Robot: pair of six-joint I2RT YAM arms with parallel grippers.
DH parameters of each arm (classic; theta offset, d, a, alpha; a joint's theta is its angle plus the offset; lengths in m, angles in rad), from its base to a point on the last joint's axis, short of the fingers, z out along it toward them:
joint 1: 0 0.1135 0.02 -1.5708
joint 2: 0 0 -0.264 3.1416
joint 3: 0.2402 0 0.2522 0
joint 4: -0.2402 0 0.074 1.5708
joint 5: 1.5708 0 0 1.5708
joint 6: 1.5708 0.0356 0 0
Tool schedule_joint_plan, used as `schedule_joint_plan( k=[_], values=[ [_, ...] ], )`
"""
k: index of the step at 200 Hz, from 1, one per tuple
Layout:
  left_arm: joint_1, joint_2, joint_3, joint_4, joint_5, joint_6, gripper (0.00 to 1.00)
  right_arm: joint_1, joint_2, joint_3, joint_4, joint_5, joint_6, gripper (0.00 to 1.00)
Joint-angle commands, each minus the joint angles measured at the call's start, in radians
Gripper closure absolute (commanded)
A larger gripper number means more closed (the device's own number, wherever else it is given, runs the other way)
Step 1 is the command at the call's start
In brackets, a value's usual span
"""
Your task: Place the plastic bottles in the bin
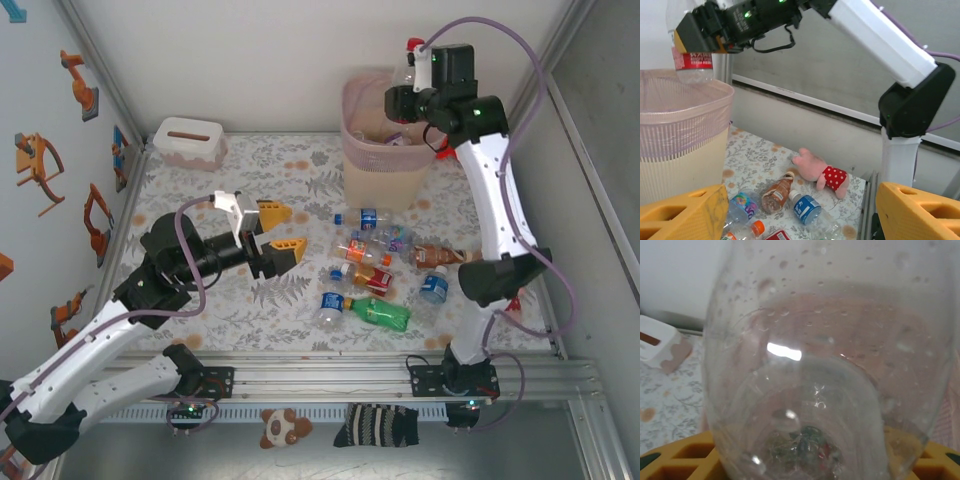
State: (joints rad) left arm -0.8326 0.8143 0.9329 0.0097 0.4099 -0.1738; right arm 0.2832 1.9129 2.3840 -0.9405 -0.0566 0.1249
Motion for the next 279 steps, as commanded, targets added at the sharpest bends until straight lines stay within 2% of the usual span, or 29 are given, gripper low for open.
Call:
schedule_joint_plan(
  k=[1, 57, 126, 144, 171, 190, 279],
  values=[
    [-0.005, -0.023, -0.021, -0.002, -0.023, 0.013, 0.23, -0.020, 0.066, 0.058, -0.055, 0.029, -0.017, 0.46],
    [-0.005, -0.047, -0.048, -0.011, -0.041, 0.004, 0.23, -0.045, 0.216, 0.091, -0.109, 0.016, -0.031, 0.47],
    [-0.005, -0.053, -0.068, -0.003, -0.052, -0.003, 0.23, -0.069, 0.292, 0.094, -0.208, -0.009, -0.031, 0.48],
    [-0.005, -0.051, -0.068, -0.002, -0.052, -0.003, 0.23, -0.070, 0.291, 0.098, -0.226, -0.010, -0.031, 0.45],
    [-0.005, -0.049, -0.069, 0.001, -0.052, -0.004, 0.23, -0.070, 0.275, 0.113, -0.237, -0.011, -0.028, 0.32],
    [-0.005, -0.046, -0.066, 0.002, -0.052, -0.004, 0.23, -0.071, 0.259, 0.128, -0.244, -0.014, -0.024, 0.29],
    [-0.005, 0.005, -0.037, -0.012, -0.062, -0.003, 0.23, -0.070, 0.160, 0.136, -0.245, -0.035, -0.007, 0.28]
  ],
)
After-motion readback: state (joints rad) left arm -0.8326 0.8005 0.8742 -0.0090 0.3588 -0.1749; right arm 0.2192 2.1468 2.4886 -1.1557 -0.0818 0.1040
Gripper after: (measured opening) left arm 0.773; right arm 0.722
